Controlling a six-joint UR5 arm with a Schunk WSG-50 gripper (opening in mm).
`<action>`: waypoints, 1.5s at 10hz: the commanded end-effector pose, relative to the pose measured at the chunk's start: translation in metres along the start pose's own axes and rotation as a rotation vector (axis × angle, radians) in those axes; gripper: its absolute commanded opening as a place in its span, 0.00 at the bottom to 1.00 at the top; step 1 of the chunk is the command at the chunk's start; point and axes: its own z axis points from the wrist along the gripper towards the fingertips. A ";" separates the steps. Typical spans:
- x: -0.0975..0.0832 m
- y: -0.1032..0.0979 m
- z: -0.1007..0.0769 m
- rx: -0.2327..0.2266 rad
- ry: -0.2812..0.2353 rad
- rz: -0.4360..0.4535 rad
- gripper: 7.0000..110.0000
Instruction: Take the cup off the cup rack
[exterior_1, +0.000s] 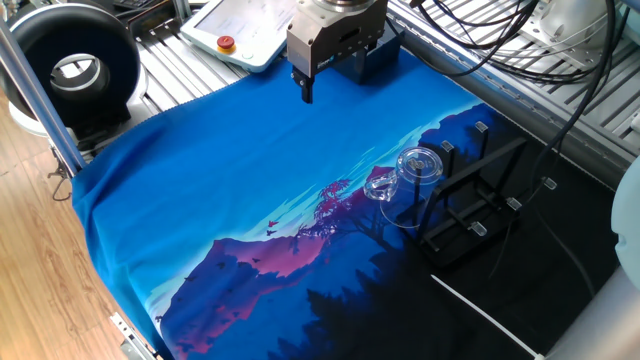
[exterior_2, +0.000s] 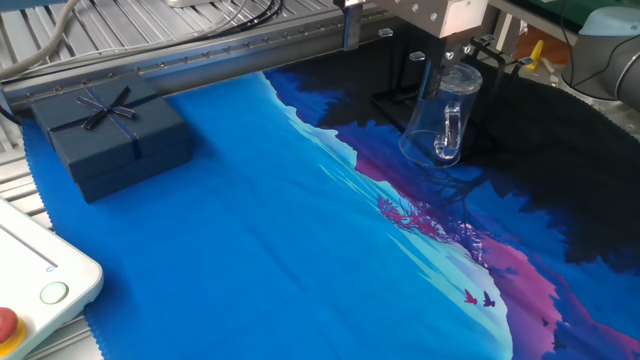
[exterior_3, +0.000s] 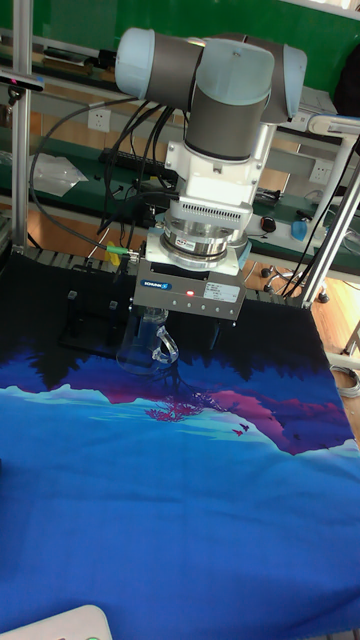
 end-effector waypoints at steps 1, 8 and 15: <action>0.051 0.080 -0.018 -0.337 0.174 -0.209 0.99; 0.051 0.066 -0.015 -0.263 0.181 -0.220 0.00; 0.050 0.066 -0.012 -0.253 0.179 -0.219 0.00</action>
